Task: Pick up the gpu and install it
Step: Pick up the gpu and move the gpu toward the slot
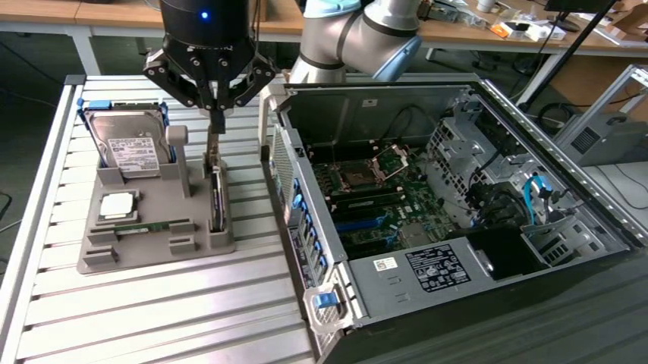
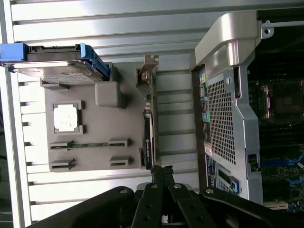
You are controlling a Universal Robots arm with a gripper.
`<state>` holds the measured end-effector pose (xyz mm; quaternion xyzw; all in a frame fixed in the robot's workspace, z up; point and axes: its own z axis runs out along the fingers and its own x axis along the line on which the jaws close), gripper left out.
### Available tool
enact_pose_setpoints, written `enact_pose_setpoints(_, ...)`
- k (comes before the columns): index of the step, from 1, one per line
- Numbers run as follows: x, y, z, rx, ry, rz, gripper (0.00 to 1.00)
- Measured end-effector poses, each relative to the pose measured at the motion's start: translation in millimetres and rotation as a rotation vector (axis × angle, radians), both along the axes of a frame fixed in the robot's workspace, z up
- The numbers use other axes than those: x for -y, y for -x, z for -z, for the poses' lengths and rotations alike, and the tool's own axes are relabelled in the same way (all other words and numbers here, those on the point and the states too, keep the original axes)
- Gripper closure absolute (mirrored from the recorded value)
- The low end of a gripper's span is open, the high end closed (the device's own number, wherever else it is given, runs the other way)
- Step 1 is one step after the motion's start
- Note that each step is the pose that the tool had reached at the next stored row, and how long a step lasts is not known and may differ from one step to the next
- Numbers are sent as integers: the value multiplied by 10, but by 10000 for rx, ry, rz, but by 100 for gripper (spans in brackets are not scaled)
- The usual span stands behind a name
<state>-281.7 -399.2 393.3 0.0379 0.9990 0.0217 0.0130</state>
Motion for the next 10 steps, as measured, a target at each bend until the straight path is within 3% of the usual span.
enact_pose_setpoints(1,0,0,0,1,-1,0,89)
enact_pose_setpoints(6,0,0,0,1,-1,0,58)
enact_pose_setpoints(7,0,0,0,1,-1,0,58)
enact_pose_setpoints(8,0,0,0,0,0,0,52)
enact_pose_setpoints(10,0,0,0,1,0,0,52)
